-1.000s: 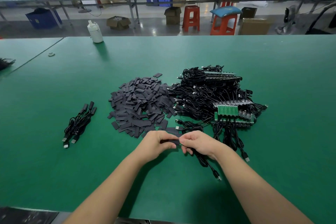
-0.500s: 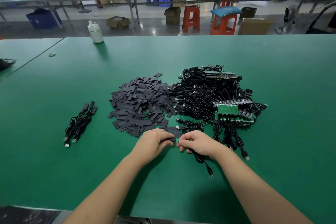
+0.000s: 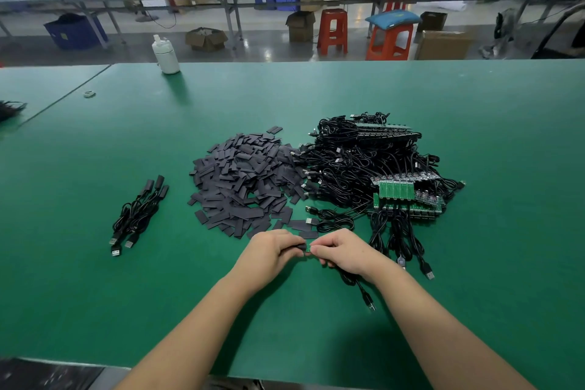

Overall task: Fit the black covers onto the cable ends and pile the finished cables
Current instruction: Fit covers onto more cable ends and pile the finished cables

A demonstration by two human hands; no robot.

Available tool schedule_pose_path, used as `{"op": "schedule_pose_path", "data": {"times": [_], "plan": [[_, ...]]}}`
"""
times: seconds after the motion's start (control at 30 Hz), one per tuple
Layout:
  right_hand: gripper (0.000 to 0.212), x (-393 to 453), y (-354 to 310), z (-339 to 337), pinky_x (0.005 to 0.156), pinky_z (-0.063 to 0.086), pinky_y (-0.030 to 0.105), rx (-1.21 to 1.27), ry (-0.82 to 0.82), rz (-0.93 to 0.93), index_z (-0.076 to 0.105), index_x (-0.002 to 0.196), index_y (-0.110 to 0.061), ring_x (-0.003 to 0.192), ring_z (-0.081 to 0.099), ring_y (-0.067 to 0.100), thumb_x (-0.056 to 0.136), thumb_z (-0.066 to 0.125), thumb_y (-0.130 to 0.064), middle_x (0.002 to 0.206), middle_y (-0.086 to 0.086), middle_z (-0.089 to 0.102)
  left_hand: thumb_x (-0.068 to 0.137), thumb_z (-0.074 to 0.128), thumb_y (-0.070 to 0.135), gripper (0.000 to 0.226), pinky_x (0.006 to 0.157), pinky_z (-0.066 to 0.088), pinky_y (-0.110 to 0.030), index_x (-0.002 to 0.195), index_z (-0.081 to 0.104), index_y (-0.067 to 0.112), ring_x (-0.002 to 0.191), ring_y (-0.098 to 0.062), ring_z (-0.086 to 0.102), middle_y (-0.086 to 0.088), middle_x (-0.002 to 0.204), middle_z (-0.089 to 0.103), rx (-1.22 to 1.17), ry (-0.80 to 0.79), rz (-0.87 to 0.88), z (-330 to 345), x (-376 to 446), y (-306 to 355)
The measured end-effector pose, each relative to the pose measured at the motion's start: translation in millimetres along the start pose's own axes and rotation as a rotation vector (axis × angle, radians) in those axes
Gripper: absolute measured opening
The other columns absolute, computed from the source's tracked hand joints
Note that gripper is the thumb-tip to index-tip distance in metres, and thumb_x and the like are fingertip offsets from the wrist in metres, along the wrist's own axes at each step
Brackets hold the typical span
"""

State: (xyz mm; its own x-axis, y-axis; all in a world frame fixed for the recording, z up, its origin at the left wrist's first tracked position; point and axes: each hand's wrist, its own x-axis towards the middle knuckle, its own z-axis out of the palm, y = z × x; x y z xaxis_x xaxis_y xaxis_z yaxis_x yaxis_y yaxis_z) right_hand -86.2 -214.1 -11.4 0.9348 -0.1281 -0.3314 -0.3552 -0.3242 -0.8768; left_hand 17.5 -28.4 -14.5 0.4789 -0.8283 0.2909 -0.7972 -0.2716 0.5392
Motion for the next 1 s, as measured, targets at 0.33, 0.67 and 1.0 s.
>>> {"op": "schedule_pose_path", "data": {"times": [0.33,0.67,1.0], "plan": [[0.023,-0.5,4.1,2.3,0.066,0.045,0.022,-0.058,-0.011,-0.021,0.075,0.086,-0.032,0.061,0.051,0.005,0.100,0.058,-0.028,0.064,-0.010,0.061,0.093,0.066,0.026,0.020,0.082,0.051,-0.029,0.110,0.073,0.018,0.086,-0.015,0.064,0.003,0.097,0.071,0.091,-0.098,0.017,4.0,2.0,-3.6],[0.019,-2.2,-4.4,8.7,0.078,0.053,0.035,-0.295,0.035,-0.077,0.060,0.087,-0.034,0.074,0.063,0.012,0.102,0.049,-0.038,0.084,-0.008,0.068,0.099,0.055,0.033,0.020,0.057,0.041,-0.016,0.103,0.075,0.029,0.054,0.000,0.051,0.013,0.068,0.068,-0.160,-0.253,-0.299,-5.7,7.9,-1.2],[0.032,1.4,-4.7,3.9,0.068,0.049,0.022,-0.139,-0.010,-0.002,0.059,0.077,-0.019,0.062,0.052,0.010,0.105,0.044,-0.021,0.065,-0.006,0.053,0.091,0.067,0.037,0.034,0.087,0.049,-0.028,0.123,0.067,0.025,0.099,-0.012,0.059,0.007,0.106,0.066,0.135,-0.094,-0.056,-5.1,2.2,-1.6]]}}
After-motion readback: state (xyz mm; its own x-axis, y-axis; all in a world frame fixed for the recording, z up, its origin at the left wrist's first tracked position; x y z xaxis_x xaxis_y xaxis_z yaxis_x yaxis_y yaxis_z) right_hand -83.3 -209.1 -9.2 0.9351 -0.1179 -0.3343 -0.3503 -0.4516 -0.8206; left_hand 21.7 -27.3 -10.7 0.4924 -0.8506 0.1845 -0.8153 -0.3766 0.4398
